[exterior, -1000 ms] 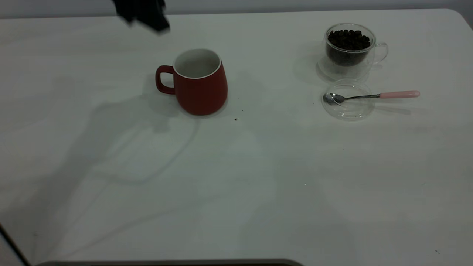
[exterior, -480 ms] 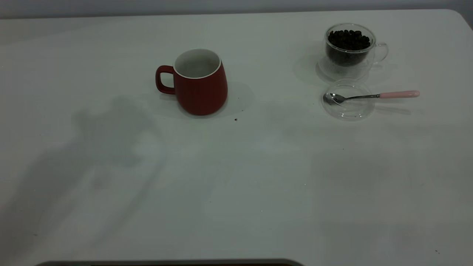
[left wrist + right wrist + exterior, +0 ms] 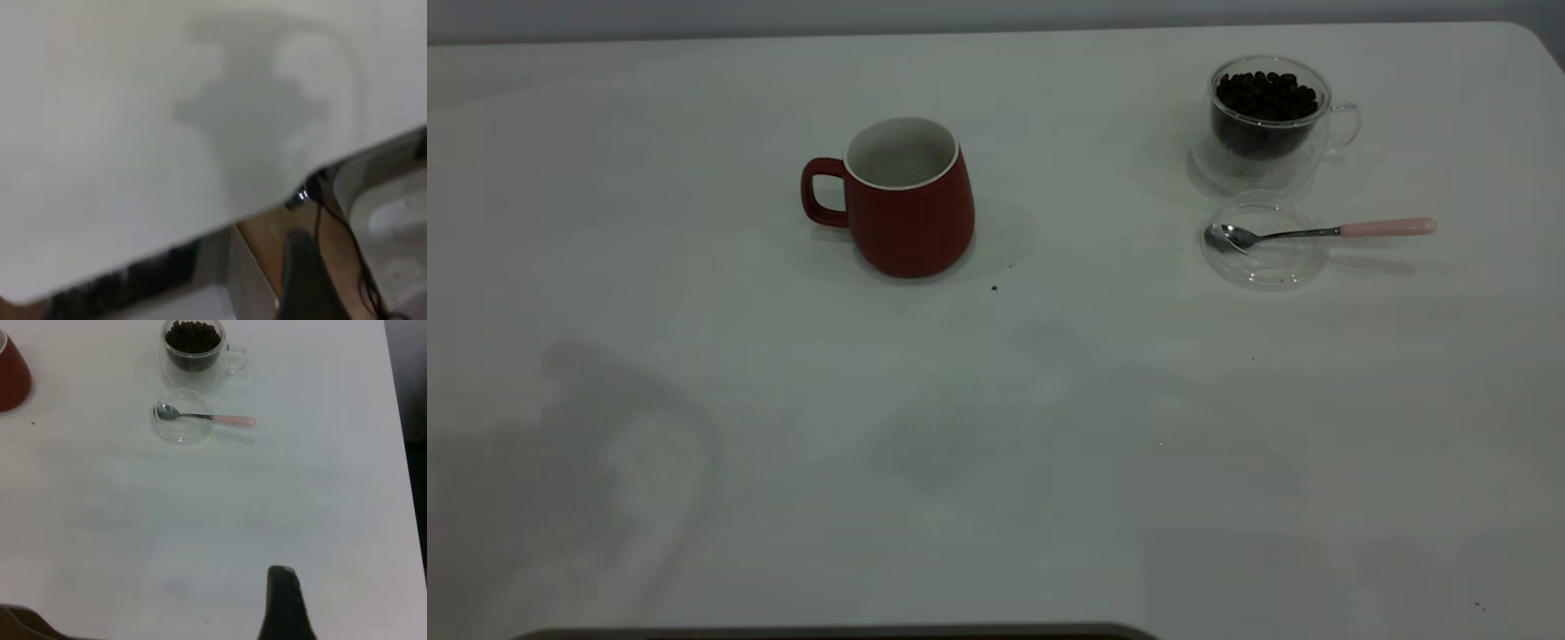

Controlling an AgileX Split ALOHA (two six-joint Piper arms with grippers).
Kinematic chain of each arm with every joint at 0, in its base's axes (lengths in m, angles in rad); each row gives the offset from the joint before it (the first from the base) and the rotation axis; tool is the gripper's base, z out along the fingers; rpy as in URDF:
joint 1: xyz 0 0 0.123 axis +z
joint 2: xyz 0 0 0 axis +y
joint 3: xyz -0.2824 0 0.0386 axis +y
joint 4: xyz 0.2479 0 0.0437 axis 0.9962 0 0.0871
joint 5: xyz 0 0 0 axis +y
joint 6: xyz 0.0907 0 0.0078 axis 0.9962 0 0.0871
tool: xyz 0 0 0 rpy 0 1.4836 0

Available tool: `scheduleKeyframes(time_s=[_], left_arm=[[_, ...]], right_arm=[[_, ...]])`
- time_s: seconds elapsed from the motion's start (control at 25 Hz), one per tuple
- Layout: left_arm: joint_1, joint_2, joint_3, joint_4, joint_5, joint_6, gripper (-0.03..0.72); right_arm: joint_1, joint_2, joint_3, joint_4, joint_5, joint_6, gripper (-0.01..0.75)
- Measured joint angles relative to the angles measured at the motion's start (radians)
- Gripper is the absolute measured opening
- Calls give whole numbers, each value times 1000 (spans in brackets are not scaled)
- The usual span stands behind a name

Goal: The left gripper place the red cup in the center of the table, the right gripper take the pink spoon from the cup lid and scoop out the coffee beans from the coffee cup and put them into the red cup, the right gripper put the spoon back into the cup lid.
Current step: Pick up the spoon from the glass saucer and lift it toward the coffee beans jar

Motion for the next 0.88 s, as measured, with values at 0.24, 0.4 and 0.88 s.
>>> scheduleKeyframes(time_s=[0.24, 0.4, 0.88], left_arm=[[0, -192, 300, 3, -2, -128, 495], [0, -356, 485, 3, -38, -167, 495], [0, -899, 590, 6, -68, -183, 495]], right_arm=[[0, 0, 0, 0, 0, 0, 557], [0, 0, 0, 0, 0, 0, 557], [0, 0, 0, 0, 0, 0, 557]])
